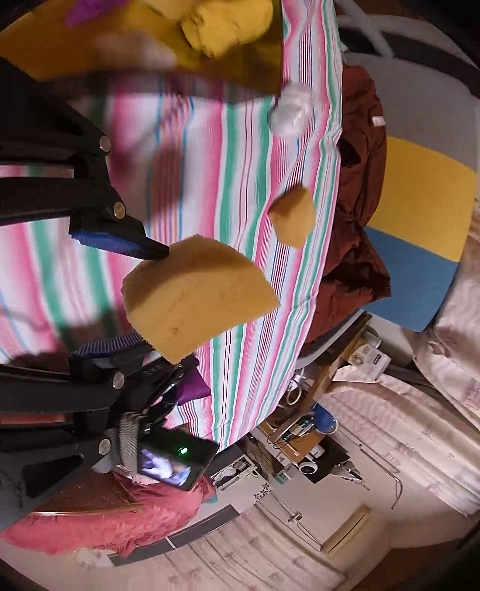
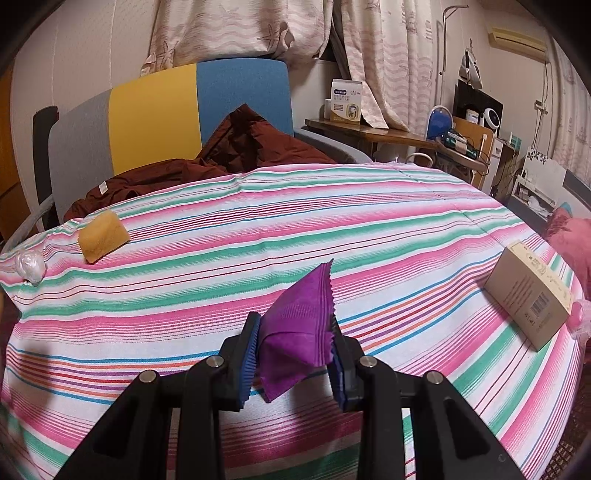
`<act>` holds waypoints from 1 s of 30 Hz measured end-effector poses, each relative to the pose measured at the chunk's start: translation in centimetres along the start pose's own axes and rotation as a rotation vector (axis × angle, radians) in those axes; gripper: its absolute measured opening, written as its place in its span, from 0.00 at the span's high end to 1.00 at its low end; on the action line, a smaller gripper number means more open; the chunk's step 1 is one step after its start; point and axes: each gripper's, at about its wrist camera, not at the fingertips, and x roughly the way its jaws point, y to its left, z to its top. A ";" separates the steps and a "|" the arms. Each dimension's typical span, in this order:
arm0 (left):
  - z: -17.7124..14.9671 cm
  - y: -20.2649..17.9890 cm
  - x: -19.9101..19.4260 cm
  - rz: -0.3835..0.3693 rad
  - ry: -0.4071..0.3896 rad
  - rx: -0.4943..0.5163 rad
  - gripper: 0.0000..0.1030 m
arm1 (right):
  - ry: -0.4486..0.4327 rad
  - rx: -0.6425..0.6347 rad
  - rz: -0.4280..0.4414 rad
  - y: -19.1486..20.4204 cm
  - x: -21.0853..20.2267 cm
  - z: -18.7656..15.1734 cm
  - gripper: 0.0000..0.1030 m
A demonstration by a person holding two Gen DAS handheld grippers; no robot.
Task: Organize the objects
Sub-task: 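Carry the orange sponge into the gold tray and open the left gripper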
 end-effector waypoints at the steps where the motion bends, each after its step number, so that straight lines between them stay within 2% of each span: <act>1: -0.2 0.3 -0.9 0.004 -0.013 -0.001 0.61 | -0.002 -0.005 -0.003 0.1 -0.1 0.0 0.68; 6: -1.3 3.1 -5.5 0.014 -0.069 -0.039 0.61 | -0.004 -0.038 -0.018 0.7 0.0 0.1 0.68; 12: -2.9 7.5 -9.4 0.076 -0.100 -0.094 0.61 | -0.015 -0.079 -0.034 1.5 -0.1 0.1 0.68; 17: -3.9 11.3 -10.7 0.096 -0.098 -0.183 0.61 | -0.022 -0.113 -0.040 2.2 -0.2 0.1 0.68; 25: -4.1 14.1 -10.2 0.162 -0.050 -0.215 0.60 | -0.040 -0.184 -0.060 3.5 -0.4 -0.1 0.68; 27: -4.2 14.6 -10.0 0.199 -0.037 -0.216 0.58 | -0.041 -0.185 -0.060 3.5 -0.5 0.0 0.68; 30: -4.3 15.4 -10.2 0.195 -0.040 -0.248 0.39 | -0.039 -0.180 -0.058 3.4 -0.4 0.0 0.68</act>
